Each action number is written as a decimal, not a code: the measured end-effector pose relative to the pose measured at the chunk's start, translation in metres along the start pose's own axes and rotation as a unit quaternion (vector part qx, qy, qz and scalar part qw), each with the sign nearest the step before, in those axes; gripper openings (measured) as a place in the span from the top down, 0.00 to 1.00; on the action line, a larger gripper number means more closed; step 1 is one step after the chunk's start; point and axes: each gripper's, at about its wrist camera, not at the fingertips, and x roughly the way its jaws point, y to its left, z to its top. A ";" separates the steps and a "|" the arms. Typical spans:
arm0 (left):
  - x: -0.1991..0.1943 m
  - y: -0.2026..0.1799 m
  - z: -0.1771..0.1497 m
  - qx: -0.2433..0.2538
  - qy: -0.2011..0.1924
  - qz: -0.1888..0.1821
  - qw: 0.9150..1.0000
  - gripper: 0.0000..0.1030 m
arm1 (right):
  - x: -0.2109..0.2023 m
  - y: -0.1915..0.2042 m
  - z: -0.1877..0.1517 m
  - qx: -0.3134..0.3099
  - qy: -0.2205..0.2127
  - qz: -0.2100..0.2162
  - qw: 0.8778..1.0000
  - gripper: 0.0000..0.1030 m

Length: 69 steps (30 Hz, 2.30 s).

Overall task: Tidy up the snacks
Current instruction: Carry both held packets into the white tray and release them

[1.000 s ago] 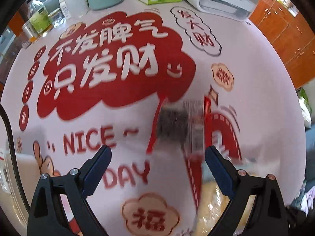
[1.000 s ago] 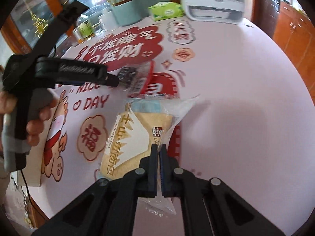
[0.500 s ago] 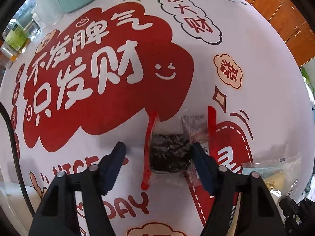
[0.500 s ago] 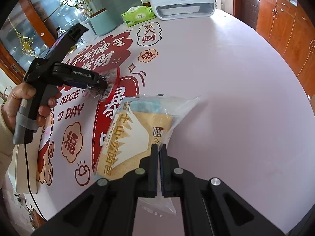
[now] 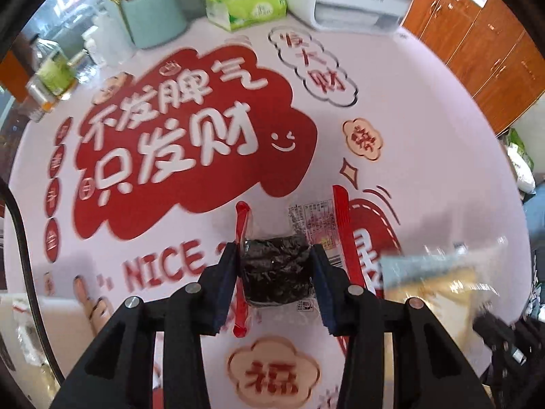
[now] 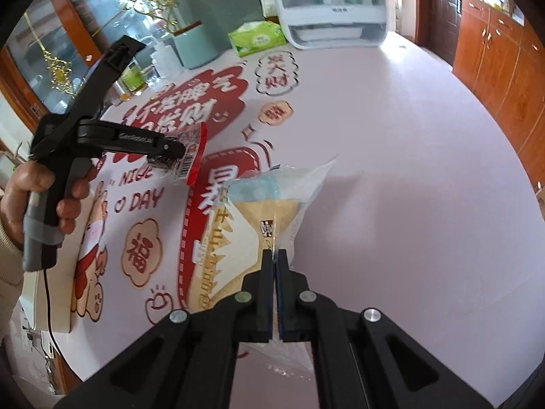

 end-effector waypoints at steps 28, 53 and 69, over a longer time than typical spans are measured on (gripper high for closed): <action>-0.249 0.185 -0.207 -0.140 -0.150 0.139 0.969 0.60 | -0.118 0.262 0.036 -0.218 -0.143 0.144 0.955 0.99; -0.275 0.265 -0.239 -0.099 -0.197 0.162 0.962 0.00 | -0.109 0.425 0.033 -0.234 -0.142 0.135 0.952 0.85; -0.268 0.245 -0.227 -0.095 -0.191 0.137 0.967 0.00 | -0.121 0.400 0.018 -0.166 -0.175 0.058 0.969 0.40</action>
